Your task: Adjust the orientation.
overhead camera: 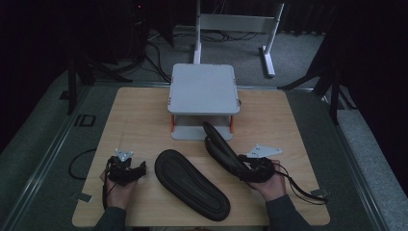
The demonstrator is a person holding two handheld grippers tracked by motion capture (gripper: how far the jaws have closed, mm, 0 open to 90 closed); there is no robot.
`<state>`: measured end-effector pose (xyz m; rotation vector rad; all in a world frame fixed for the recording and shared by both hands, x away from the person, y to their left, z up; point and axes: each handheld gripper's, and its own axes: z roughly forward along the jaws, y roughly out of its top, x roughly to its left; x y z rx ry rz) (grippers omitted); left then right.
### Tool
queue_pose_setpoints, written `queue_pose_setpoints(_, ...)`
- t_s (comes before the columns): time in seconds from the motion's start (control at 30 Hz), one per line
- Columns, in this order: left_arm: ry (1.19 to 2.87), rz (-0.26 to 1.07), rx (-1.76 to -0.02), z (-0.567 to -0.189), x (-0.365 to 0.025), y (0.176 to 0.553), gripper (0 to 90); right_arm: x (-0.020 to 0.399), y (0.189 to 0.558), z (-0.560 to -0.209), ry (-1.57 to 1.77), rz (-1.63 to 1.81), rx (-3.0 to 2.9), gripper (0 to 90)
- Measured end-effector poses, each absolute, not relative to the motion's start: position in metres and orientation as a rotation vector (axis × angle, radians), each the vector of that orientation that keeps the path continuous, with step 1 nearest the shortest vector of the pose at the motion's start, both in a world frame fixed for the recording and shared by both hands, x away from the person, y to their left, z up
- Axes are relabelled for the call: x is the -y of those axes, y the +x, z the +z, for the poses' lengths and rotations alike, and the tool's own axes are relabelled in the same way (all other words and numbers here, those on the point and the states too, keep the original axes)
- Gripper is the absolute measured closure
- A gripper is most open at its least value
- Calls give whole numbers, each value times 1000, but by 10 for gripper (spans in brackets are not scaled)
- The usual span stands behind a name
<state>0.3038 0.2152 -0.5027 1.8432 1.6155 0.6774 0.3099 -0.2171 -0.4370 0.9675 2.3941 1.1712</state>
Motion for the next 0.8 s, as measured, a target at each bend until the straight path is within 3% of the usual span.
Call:
queue_pose_setpoints(0.17,1849,675,-1616,-503,-215,304,299,217,314,-436,935,1109,-2391,330)
queue_pose_setpoints(0.27,1845,678,-1616,-503,-215,304,299,212,317,-437,910,1074,-2404,320)
queue_pose_setpoints(0.57,1847,673,-1616,-503,-215,304,300,201,312,-441,825,1018,-2448,439)
queue_pose_setpoints(0.8,1850,673,-1615,-503,-215,304,299,202,307,-439,849,1027,-2438,461)
